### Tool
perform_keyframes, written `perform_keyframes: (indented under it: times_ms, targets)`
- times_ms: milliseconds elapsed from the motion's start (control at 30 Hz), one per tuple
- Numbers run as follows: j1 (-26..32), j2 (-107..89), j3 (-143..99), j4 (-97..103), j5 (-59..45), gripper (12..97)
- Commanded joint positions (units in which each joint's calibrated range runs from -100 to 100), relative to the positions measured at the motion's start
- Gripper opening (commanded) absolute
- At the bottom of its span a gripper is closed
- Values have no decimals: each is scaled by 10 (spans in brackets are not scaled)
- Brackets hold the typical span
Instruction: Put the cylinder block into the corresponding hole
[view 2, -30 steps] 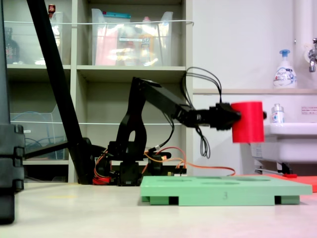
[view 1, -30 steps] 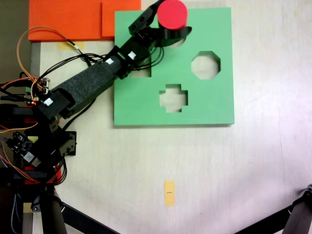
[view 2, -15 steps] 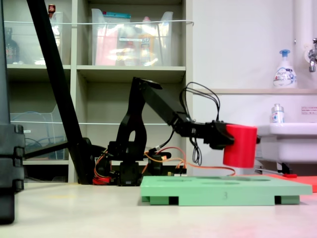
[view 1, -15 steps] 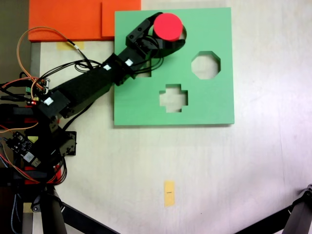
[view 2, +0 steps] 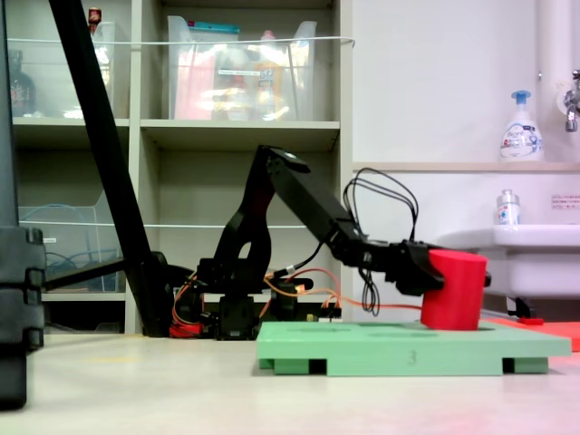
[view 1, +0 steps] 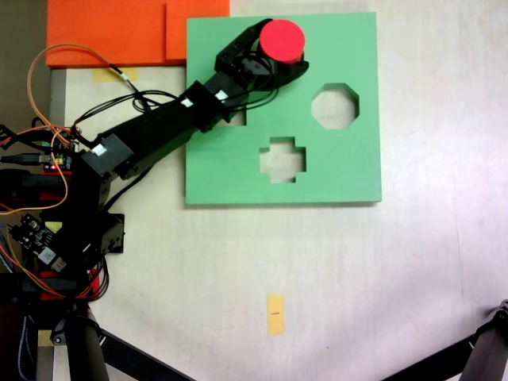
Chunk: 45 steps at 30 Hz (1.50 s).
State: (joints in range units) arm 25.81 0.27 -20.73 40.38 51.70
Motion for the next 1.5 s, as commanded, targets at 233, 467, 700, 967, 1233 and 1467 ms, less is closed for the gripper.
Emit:
perform_keyframes:
  times_ms: [233, 467, 700, 967, 1233, 1467]
  targets:
    - [8, 57, 92, 22, -2, 344]
    - [8, 75, 92, 23, 0, 428]
    - [10, 28, 10, 28, 17, 562]
    - [10, -26, -63, 55, 16, 776]
    - [6, -355, -167, 42, -5, 804]
    - [-43, -669, -139, -226, -129, 444]
